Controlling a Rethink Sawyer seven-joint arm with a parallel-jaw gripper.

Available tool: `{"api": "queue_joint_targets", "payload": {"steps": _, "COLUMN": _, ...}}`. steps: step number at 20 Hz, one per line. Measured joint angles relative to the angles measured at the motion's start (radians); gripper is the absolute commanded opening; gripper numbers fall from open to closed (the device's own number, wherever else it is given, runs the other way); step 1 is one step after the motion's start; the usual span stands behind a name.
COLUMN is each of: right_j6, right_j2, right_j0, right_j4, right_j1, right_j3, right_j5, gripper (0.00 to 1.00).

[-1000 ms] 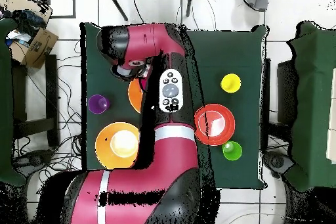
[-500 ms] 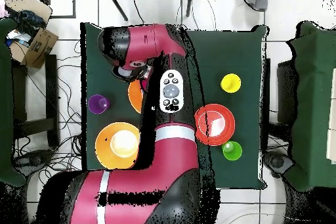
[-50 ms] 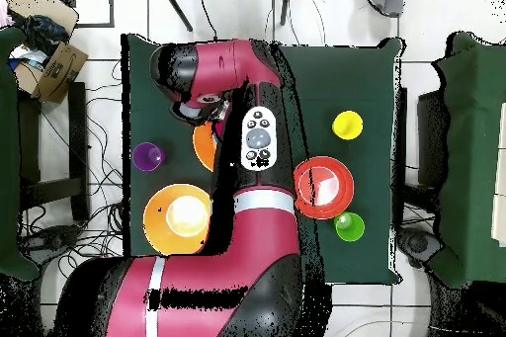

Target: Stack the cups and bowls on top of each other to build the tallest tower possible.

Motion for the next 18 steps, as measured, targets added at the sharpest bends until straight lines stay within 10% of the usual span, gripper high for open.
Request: {"api": "queue_joint_targets", "payload": {"steps": 18, "right_j6": 0.000, "right_j2": -0.026, "right_j0": 0.000, "right_j4": 0.000, "right_j1": 0.004, "right_j3": 0.018, "right_j5": -0.116, "gripper": 0.00}}
